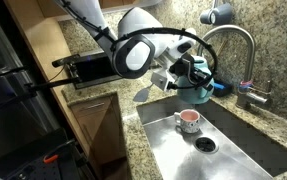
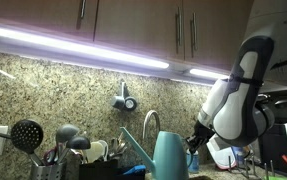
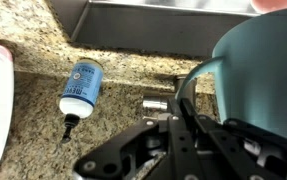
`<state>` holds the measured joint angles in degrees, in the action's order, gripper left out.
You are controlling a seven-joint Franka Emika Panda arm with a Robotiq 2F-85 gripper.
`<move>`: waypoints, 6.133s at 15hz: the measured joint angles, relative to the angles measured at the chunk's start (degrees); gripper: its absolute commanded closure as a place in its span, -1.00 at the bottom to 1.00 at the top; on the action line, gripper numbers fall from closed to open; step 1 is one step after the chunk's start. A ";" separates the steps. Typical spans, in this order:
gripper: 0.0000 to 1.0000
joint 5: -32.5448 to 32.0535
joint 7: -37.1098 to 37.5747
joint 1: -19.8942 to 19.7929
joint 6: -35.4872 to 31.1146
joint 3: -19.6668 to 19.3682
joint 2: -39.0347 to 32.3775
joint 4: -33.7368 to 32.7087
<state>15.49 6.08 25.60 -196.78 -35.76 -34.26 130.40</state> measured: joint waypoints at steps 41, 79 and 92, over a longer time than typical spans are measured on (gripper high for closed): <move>0.97 3.07 2.05 -2.29 10.79 -6.08 -16.71 -12.44; 0.87 -0.20 2.94 -16.39 8.21 0.58 -30.84 -21.85; 0.97 -1.37 2.21 -15.72 8.20 2.50 -31.30 -21.91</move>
<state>14.11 8.29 9.87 -188.58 -33.26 -65.56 108.49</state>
